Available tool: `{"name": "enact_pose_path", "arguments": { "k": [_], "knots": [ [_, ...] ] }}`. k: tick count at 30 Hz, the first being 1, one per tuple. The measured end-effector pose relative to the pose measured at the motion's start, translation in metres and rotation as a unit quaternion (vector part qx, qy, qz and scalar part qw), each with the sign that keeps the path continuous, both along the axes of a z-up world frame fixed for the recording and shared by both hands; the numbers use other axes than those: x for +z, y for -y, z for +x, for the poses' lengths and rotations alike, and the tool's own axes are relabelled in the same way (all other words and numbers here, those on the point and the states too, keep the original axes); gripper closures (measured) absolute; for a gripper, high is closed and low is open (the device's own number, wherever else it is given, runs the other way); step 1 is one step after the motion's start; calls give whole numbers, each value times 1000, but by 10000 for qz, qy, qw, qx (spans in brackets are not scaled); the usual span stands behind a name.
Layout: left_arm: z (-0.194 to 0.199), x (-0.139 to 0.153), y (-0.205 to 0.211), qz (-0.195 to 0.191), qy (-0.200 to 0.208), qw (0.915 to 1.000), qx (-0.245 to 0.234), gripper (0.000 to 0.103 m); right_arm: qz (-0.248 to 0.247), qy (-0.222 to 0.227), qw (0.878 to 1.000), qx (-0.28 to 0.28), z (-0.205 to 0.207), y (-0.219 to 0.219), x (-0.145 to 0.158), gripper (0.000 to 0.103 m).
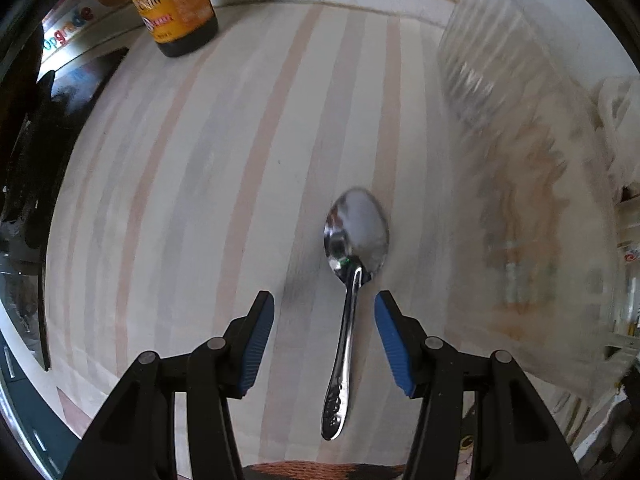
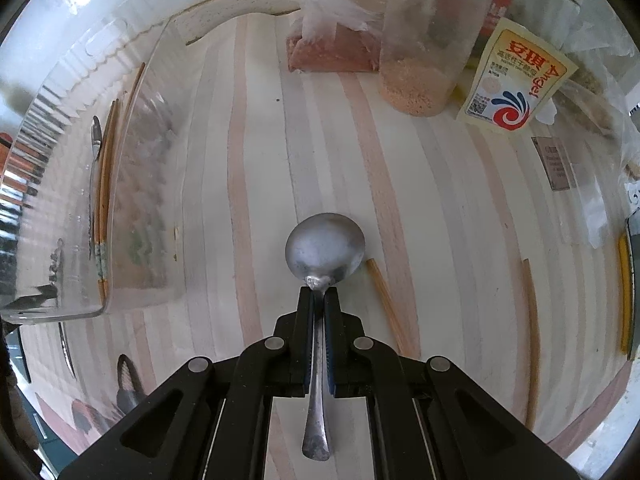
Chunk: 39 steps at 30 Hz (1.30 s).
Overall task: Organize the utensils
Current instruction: 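Lift both held spoons and carry them toward the clear basket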
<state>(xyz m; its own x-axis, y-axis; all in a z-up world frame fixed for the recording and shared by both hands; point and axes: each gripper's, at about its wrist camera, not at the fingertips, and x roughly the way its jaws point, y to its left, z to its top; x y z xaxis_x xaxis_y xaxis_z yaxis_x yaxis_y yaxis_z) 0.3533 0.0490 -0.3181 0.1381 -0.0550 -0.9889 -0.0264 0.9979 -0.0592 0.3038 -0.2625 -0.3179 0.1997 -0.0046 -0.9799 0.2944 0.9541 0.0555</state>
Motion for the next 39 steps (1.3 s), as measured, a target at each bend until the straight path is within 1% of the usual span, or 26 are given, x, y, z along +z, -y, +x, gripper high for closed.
{"name": "enact_pose_path", "arguments": {
  "k": [1, 2, 3, 4, 5, 6, 8, 10, 17, 21, 22, 28, 31, 34, 39],
  "knots": [
    [0, -3, 1, 15, -16, 10000, -20, 57, -22, -12, 10000, 19, 1, 0, 0, 98],
    [-1, -3, 2, 75, 57, 9999, -58, 57, -42, -20, 10000, 33, 2, 0, 0, 98],
    [-1, -3, 4, 162, 92, 9998, -110, 60, -60, -24, 10000, 48, 2, -2, 1, 98],
    [-1, -2, 5, 166, 160, 9996, -157, 75, -70, -26, 10000, 60, 3, -3, 2, 98],
    [-1, -1, 5, 178, 196, 9995, -182, 86, -81, -28, 9999, 83, 3, -3, 2, 98],
    [-1, -1, 4, 201, 180, 9994, -219, 99, -91, -29, 9999, 106, 3, -4, 3, 98],
    [2, 1, 8, 273, 179, 9992, -239, 99, -116, -11, 9999, 128, 2, -5, 4, 98],
    [2, 6, 7, 476, 297, 9981, -262, 100, -167, 5, 9997, 164, 2, -7, 5, 98],
    [-10, 28, -3, 687, 591, 9956, -234, 100, -126, 280, 9995, 73, -8, -7, 19, 98],
    [-26, 50, -8, 669, 766, 9947, -170, 101, -75, 423, 9991, 58, -13, -6, 32, 99],
    [-30, 56, -8, 651, 817, 9944, -159, 102, -77, 466, 9989, 59, -14, -6, 37, 99],
    [-37, 92, -11, 584, 1138, 9917, -128, 102, -11, 850, 9964, 75, -19, -4, 74, 100],
    [-39, 109, -12, 522, 1270, 9905, -78, 102, 39, 1025, 9947, 115, -21, -4, 92, 102],
    [-41, 116, -20, 494, 1325, 9900, 28, 102, 93, 1159, 9931, 126, -24, -5, 107, 102],
    [-49, 124, -32, 387, 1348, 9900, 163, 102, 203, 1344, 9907, 83, -30, -7, 119, 102]
  ]
}}
